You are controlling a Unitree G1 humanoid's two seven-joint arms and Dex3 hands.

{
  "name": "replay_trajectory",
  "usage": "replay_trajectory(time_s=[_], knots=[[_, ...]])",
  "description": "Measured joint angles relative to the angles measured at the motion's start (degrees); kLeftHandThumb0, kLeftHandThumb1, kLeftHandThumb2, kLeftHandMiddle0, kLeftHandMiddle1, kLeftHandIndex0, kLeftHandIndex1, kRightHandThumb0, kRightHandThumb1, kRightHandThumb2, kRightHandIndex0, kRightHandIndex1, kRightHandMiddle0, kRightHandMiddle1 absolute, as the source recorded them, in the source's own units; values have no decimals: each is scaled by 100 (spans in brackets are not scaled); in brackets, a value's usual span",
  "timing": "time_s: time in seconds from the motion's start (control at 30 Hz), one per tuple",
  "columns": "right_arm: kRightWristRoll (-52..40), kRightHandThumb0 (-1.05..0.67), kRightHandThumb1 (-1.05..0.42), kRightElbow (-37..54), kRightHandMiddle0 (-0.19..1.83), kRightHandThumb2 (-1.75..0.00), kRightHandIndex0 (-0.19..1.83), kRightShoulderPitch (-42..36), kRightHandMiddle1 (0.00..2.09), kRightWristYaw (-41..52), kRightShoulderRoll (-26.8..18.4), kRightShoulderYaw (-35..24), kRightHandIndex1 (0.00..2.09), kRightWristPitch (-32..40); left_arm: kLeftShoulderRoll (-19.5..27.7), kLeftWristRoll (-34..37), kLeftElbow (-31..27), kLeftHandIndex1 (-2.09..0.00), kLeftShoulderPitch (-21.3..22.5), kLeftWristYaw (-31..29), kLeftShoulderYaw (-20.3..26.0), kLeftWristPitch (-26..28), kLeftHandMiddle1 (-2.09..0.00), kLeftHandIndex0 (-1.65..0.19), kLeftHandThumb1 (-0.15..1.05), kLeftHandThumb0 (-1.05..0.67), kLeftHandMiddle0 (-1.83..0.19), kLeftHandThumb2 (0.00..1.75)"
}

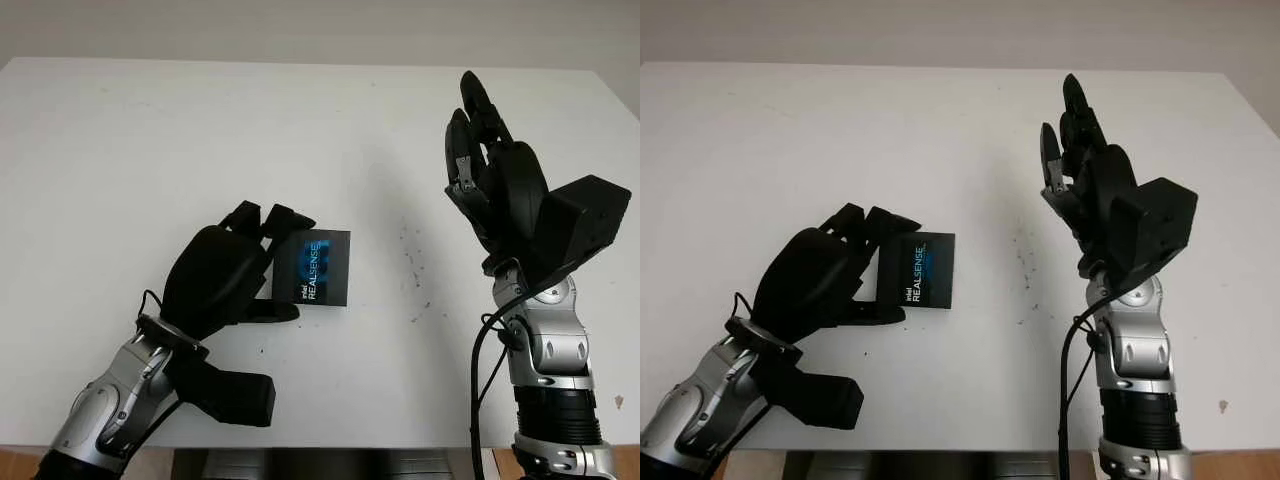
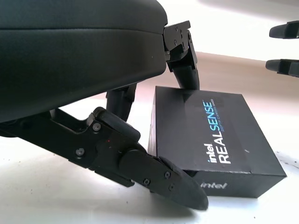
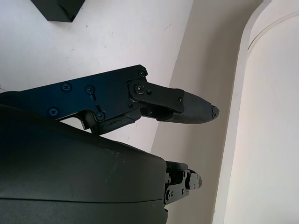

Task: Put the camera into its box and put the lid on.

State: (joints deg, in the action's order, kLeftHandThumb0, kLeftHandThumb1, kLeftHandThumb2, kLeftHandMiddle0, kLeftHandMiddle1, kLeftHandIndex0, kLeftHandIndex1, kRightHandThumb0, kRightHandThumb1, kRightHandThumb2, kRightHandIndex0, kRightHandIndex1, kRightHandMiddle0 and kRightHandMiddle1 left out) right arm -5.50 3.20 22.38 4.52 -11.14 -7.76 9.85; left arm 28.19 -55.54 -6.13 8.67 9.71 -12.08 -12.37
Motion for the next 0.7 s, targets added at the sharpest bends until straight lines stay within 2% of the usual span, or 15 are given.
replay_trajectory(time_s=[0.5,0.7], knots=[[26,-58,-105,-4,6,-56,-2,-71,0,43,0,38,6,-92,4,397,-25,-209,181,-14,16,-41,-209,-6,105,-27,-49,40],[28,-58,-105,-5,4,-56,-3,-67,0,72,-2,51,5,12,13,1119,-349,-209,268,-640,188,76,-209,-15,105,-28,-60,35]])
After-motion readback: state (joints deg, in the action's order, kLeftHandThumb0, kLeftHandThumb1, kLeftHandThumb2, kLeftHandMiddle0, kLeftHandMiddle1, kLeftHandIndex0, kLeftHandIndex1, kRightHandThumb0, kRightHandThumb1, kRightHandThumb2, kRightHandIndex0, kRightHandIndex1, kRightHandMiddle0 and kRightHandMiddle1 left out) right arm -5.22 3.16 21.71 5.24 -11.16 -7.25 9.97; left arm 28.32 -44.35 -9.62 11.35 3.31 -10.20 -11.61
